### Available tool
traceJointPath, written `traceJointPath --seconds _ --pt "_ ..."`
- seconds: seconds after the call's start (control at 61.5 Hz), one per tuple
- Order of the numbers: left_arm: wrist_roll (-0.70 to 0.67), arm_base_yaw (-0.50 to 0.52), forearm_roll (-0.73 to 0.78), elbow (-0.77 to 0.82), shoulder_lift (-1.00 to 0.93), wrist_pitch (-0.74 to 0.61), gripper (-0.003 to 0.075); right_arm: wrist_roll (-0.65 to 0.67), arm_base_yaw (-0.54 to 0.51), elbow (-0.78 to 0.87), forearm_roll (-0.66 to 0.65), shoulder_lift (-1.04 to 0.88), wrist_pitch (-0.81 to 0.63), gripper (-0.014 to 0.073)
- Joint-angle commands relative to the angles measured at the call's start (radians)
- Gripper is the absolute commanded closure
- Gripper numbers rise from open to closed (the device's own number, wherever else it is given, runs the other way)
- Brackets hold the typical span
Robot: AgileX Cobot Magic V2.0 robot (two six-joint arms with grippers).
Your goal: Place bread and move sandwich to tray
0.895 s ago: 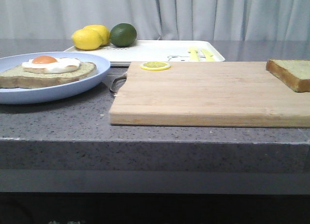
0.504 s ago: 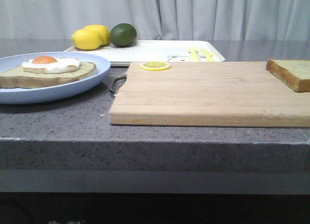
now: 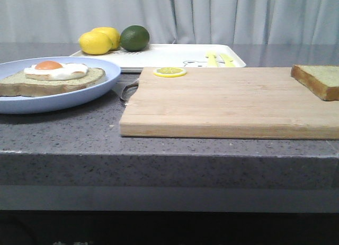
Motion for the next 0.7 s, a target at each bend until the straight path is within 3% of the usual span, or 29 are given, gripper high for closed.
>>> traceJointPath --seconds 0.0,0.309,0.537,0.683 --pt "-0.007 -0.008 -0.010 0.000 -0.020 -0.083 0.0741 -0.002 -0.001 -0.006 -0.012 -0.019 -0.090 0.0662" --pt "-0.007 -0.008 -0.010 -0.213 -0.010 -0.032 0.0741 -0.003 -0.001 -0.214 -0.031 -0.017 0.031 0.0662" --pt "-0.007 -0.008 -0.010 -0.495 0.111 0.116 0.0741 -0.003 -0.001 -0.476 -0.057 0.067 0.258 0.0662" --pt "-0.007 -0.008 -0.010 -0.685 0.239 0.283 0.0741 -0.003 -0.001 -0.635 -0.057 0.187 0.398 0.0662"
